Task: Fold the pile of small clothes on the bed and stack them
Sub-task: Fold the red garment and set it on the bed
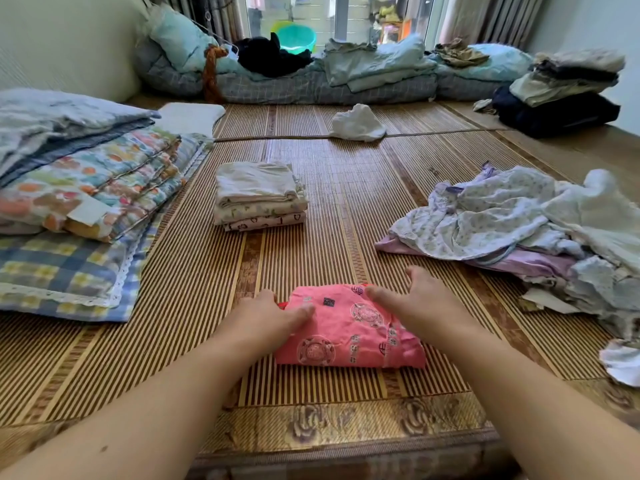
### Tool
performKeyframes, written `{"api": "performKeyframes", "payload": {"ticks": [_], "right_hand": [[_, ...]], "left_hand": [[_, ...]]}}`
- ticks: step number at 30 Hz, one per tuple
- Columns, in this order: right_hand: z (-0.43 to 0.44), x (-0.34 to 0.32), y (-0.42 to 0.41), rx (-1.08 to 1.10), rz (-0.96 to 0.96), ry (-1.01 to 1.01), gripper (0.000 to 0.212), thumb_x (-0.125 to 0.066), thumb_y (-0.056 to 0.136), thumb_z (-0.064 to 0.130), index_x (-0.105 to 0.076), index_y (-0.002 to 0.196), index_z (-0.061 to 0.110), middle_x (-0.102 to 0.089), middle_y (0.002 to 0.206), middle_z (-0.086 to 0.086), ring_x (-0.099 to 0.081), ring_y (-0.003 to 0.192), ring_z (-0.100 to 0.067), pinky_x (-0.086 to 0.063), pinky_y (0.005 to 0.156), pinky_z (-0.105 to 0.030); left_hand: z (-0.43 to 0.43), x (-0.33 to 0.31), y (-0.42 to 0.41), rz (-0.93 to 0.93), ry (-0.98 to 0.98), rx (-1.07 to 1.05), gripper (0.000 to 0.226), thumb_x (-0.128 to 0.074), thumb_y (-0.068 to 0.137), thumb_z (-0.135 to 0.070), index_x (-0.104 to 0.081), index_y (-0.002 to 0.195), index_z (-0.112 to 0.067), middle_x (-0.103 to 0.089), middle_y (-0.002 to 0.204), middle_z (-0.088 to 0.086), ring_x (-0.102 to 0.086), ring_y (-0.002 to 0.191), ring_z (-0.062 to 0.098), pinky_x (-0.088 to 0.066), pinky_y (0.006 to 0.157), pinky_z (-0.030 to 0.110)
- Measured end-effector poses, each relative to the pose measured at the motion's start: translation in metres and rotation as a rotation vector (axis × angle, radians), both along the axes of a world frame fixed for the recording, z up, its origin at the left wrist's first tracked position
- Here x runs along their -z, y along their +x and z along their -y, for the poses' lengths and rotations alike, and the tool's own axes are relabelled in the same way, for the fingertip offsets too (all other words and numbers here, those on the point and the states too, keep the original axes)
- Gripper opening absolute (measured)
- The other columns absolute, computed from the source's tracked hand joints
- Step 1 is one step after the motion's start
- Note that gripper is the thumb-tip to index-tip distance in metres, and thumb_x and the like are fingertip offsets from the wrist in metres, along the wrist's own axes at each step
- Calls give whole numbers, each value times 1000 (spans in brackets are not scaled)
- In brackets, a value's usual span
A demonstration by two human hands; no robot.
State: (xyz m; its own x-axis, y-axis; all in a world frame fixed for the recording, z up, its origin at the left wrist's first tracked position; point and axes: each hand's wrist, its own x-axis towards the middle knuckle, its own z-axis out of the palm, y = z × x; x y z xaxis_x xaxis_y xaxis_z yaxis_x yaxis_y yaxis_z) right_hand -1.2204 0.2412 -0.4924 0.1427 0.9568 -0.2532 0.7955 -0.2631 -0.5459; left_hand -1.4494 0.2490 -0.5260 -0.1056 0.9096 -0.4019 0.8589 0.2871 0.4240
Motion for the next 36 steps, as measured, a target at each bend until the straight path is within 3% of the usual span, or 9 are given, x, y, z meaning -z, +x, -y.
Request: {"api": "performKeyframes", "payload": {"ticks": [3, 6, 10, 13, 16, 19, 25, 31, 36], "right_hand": [[6, 10, -7, -38, 193, -169, 101, -55, 62, 85, -46, 131, 12, -54, 126, -10, -59, 99, -22, -51, 83, -28], [6, 26, -15, -26, 208, -126, 68, -62, 68, 74, -60, 104, 17, -62, 102, -2, -59, 94, -22, -51, 86, -36], [5, 27, -20, -2, -181, -56, 27, -62, 88, 42, -65, 100, 19, -67, 92, 4, -63, 84, -16, -52, 76, -31], [6, 20, -18, 235, -670, -142, 24, -48, 98, 34, -61, 101, 14, -65, 69, 2, -60, 53, -12, -44, 44, -22], [6, 25, -17, 335, -770, -118, 30, -42, 101, 28, -49, 127, 15, -65, 69, -4, -50, 40, -12, -37, 42, -24], [6, 27, -13, 225, -681, -50, 51, -39, 101, 22, -26, 145, 42, -66, 106, -13, -47, 40, -9, -39, 40, -25], [12, 14, -17, -146, -561, -243, 64, -75, 79, 18, -50, 135, 33, -55, 122, -2, -70, 82, -13, -57, 64, -23], [-9, -16, -21, -236, -548, -240, 92, -75, 68, -9, -40, 143, 31, -49, 117, -3, -73, 77, -21, -58, 60, -30], [-80, -65, -39, -320, -564, -14, 93, -74, 70, -11, -38, 144, 34, -54, 115, -2, -72, 82, -22, -58, 60, -31]], "left_hand": [[2, -1, 9, 2, -3, 34, 89, -61, 71, -73, -37, 137, -19, -59, 124, 4, -62, 103, 22, -54, 89, 41], [5, -6, 21, 165, 34, 25, 77, -68, 84, -44, -26, 146, -24, -58, 114, 0, -66, 84, 14, -58, 68, 31], [7, -11, 25, 641, -13, -96, 74, -61, 88, -6, -29, 145, -39, -48, 117, 4, -69, 87, 33, -59, 78, 42], [7, -11, 16, 926, -152, -190, 76, -57, 85, 8, -40, 140, -40, -44, 125, 11, -63, 78, 29, -55, 77, 38], [11, -21, 11, 1051, -259, -221, 61, -51, 86, 13, -56, 131, -28, -47, 126, 13, -63, 66, 20, -55, 61, 29], [13, -23, 5, 1082, -323, -212, 52, -50, 86, 14, -67, 118, -23, -52, 125, 12, -65, 68, 21, -55, 60, 28], [16, -25, -2, 926, -232, -90, 67, -56, 81, 12, -54, 133, -30, -39, 131, 13, -61, 65, 15, -52, 59, 23], [15, -45, -9, 879, -11, 11, 78, -58, 81, 11, -36, 146, -26, -36, 114, -14, -63, 78, 16, -54, 66, 21], [-49, -79, -37, 723, 282, 109, 82, -65, 81, 4, -30, 149, -26, -46, 122, 0, -66, 90, 23, -60, 72, 31]]}}
